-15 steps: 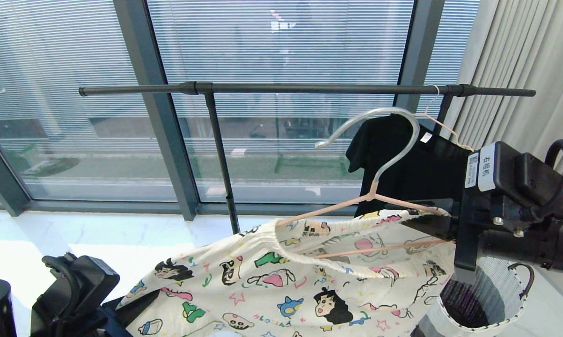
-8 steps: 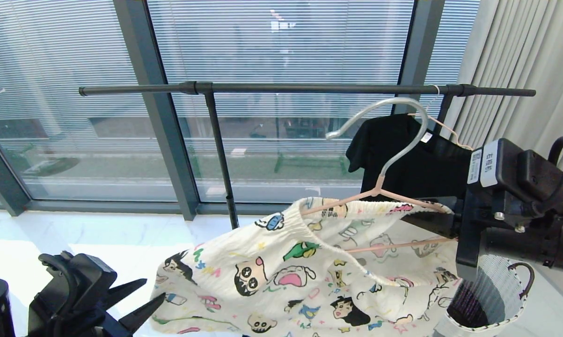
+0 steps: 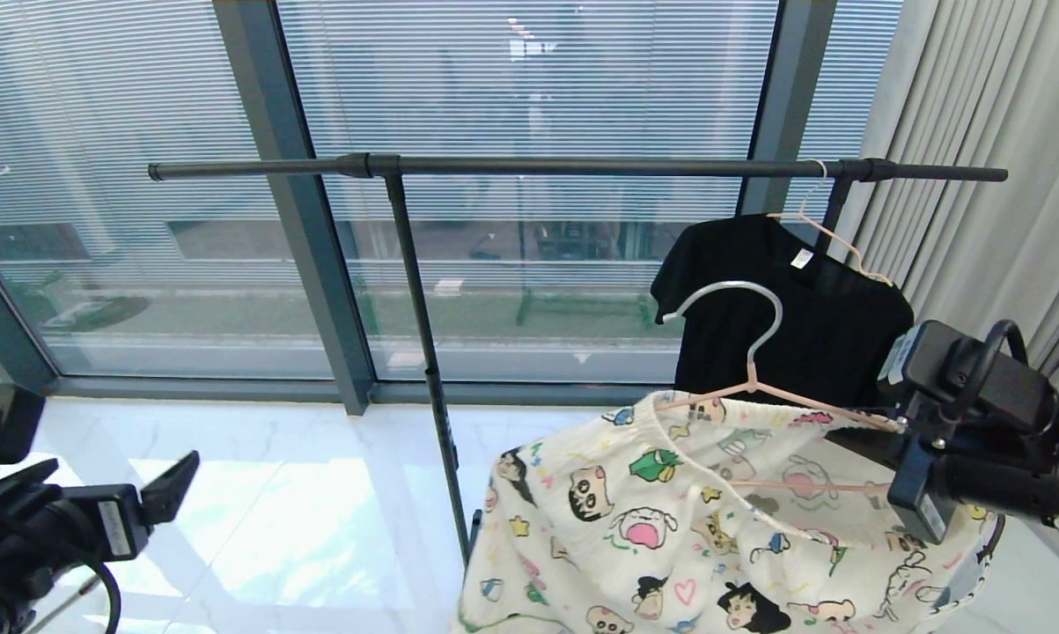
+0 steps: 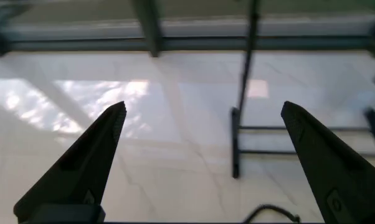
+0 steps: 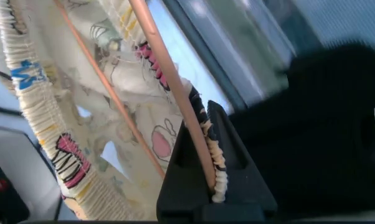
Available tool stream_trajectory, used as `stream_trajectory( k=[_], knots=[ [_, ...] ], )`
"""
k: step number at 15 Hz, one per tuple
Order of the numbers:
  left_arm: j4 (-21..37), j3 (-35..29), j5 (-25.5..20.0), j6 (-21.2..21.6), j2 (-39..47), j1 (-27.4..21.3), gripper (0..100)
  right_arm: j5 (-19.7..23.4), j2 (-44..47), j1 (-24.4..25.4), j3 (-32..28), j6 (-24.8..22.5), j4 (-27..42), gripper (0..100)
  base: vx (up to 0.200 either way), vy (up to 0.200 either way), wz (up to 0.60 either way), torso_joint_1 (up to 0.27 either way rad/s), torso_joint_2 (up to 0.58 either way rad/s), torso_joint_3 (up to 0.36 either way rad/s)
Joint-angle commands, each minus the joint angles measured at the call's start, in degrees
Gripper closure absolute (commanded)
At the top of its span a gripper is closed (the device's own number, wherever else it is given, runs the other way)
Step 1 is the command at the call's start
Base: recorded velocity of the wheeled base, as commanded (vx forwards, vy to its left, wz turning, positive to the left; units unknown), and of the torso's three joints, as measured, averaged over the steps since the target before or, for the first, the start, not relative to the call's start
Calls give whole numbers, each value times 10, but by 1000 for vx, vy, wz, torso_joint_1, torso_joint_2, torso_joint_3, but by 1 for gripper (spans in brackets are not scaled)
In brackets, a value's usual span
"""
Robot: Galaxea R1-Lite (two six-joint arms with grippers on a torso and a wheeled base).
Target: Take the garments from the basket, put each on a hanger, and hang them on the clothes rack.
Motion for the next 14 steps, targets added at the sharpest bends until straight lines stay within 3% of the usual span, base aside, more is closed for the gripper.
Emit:
stream_trajectory(
  k=[1, 3, 7, 14],
  knots=[
    [0, -39, 19, 8, 7, 75, 0, -29, -26, -17, 34, 0, 3, 100, 0, 0, 0, 0, 0, 0],
    [0, -39, 19, 38, 8, 111, 0, -53, -47, -27, 69, 0, 3, 100, 0, 0, 0, 0, 0, 0],
    [0, -40, 16, 39, 4, 112, 0, -61, -66, -46, 96, 16, 4, 100, 0, 0, 0, 0, 0, 0],
    [0, -47, 16, 62, 4, 108, 0, -70, 3, 17, 51, 282, 148, 100, 0, 0, 0, 0, 0, 0]
  ],
)
